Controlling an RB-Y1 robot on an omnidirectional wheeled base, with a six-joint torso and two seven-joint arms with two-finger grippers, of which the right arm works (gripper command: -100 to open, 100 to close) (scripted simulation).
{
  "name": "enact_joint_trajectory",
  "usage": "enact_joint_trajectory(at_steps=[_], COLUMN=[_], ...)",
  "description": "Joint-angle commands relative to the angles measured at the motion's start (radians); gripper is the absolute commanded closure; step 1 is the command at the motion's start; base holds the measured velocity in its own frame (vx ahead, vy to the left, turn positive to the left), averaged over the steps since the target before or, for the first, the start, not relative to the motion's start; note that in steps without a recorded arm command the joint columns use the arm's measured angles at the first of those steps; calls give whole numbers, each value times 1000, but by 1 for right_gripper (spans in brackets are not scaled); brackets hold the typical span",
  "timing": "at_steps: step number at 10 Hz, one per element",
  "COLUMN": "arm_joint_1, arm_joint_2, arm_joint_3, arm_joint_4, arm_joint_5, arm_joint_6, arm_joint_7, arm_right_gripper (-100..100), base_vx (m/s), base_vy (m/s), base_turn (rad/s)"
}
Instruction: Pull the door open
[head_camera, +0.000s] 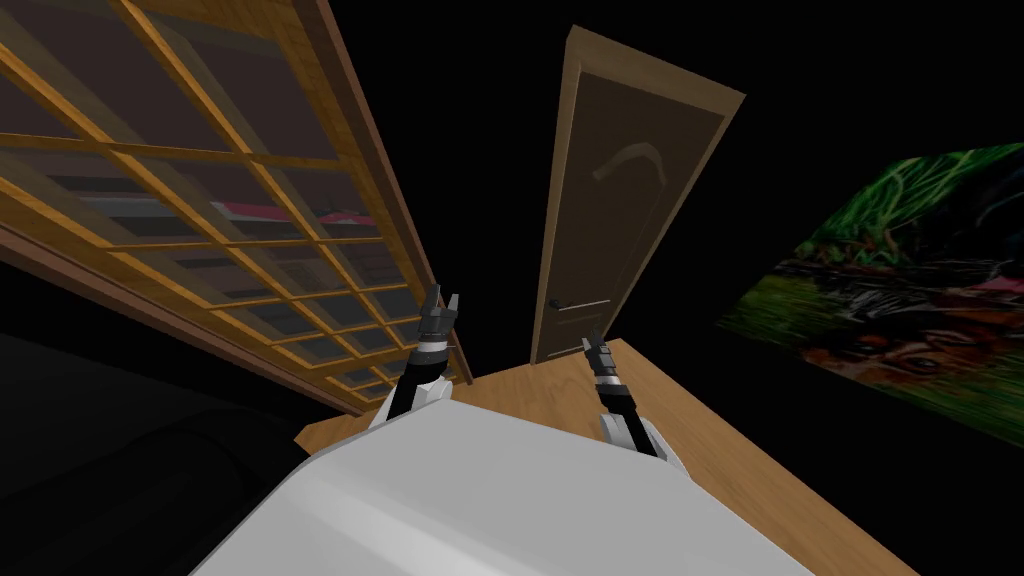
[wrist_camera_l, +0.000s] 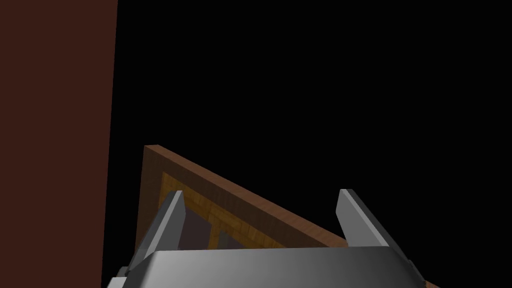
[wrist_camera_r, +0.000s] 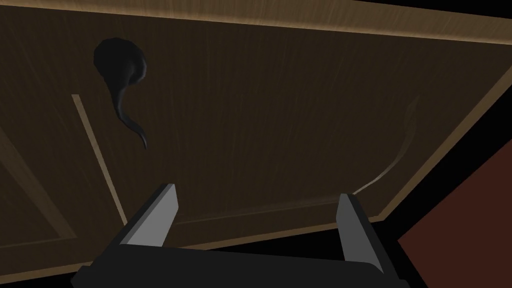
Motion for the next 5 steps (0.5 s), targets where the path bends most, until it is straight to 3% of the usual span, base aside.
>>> enact_joint_trajectory(at_steps=[1,5], arm_joint_1=[-12,-63], arm_joint_2=[-5,-40], arm_joint_3=[3,19], arm_joint_4=[30,156], arm_joint_5=[0,-3], arm_joint_6=[2,-7], arm_joint_7=[-4,-32], arm_right_gripper=[-100,-100], base_vx=[61,67], base_vy=[-45,-57], base_turn=[41,133])
